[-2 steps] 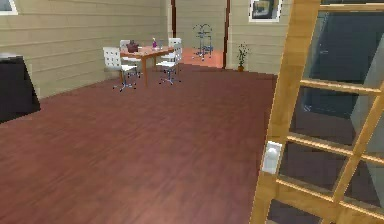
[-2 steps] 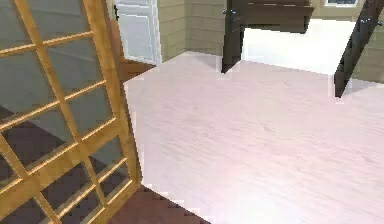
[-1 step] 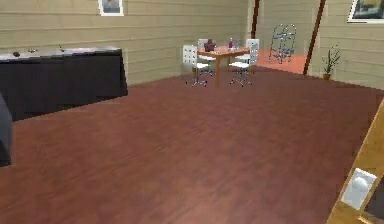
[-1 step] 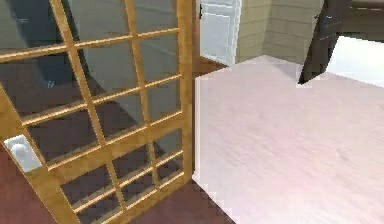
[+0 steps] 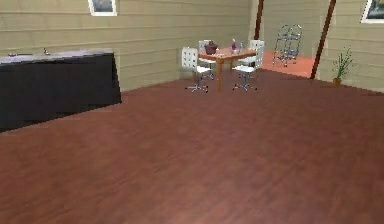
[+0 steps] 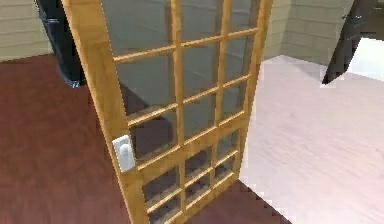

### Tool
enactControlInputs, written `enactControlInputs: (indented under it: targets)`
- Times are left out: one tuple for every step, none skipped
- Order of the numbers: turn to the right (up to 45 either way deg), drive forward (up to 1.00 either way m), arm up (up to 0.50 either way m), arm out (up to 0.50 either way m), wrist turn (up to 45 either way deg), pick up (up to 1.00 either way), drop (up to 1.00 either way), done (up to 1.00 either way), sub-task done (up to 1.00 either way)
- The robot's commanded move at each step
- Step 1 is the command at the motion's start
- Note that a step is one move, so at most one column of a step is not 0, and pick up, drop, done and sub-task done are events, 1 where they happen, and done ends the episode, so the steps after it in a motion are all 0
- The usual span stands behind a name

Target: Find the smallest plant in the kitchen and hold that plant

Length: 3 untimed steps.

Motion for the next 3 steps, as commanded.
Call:
enactControlInputs:
  targets:
    - [3.0,0.0,0.0,0.0,0.0,0.0,0.0,0.0,0.0]
    - [0.0,0.45,0.0,0.0,0.0,0.0,0.0,0.0,0.0]
    - [45.0,0.0,0.0,0.0,0.0,0.0,0.0,0.0,0.0]
